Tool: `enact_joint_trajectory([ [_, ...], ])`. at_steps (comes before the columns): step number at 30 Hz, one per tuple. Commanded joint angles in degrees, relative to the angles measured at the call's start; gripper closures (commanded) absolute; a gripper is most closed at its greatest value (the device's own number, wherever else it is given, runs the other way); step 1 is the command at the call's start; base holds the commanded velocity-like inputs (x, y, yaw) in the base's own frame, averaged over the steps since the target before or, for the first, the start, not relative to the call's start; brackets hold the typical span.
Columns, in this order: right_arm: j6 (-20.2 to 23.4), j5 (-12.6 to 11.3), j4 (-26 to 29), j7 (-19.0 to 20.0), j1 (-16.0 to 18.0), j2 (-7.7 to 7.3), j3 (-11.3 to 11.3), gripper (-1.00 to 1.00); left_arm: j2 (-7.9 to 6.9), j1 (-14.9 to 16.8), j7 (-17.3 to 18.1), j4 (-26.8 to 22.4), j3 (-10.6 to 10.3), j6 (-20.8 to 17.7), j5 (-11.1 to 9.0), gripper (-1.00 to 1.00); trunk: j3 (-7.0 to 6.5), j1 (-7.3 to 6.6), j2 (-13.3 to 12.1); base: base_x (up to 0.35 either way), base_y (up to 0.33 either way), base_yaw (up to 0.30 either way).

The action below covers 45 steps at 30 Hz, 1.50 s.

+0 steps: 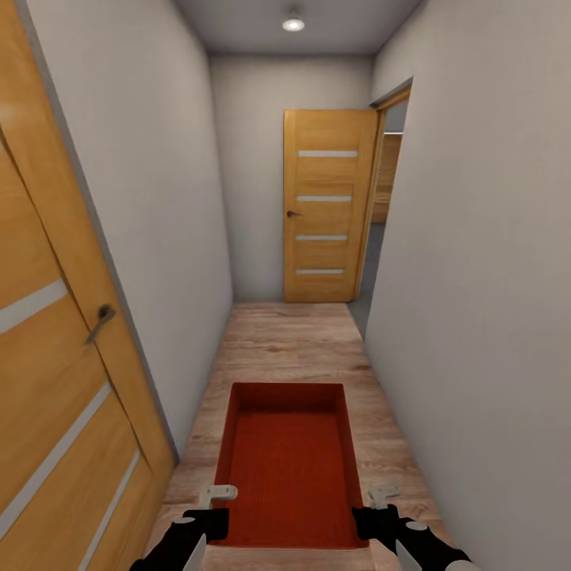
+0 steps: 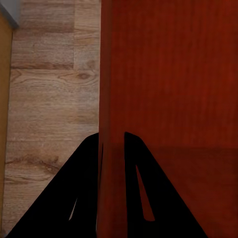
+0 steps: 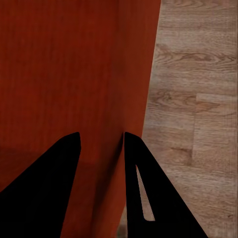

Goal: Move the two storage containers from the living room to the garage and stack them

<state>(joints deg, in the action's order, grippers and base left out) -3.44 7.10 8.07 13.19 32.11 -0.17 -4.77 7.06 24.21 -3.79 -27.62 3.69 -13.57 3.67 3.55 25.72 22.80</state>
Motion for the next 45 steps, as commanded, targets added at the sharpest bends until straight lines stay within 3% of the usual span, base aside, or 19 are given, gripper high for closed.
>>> enact_joint_trajectory([
  [1,-1.4,-0.2,0.1,1.9,0.1,-1.23,0.1,1.0,-2.93,0.0,0.1,0.0,2.5,-0.3,-0.7,1.0,0.12,0.07,0.1,0.325,0.0,0.0],
  [45,-1.4,-0.2,0.0,1.9,0.1,-1.15,0.2,1.0,-2.7,0.0,0.1,0.1,2.4,-0.2,-0.7,1.0,0.12,0.07,0.1,0.325,0.0,0.0],
])
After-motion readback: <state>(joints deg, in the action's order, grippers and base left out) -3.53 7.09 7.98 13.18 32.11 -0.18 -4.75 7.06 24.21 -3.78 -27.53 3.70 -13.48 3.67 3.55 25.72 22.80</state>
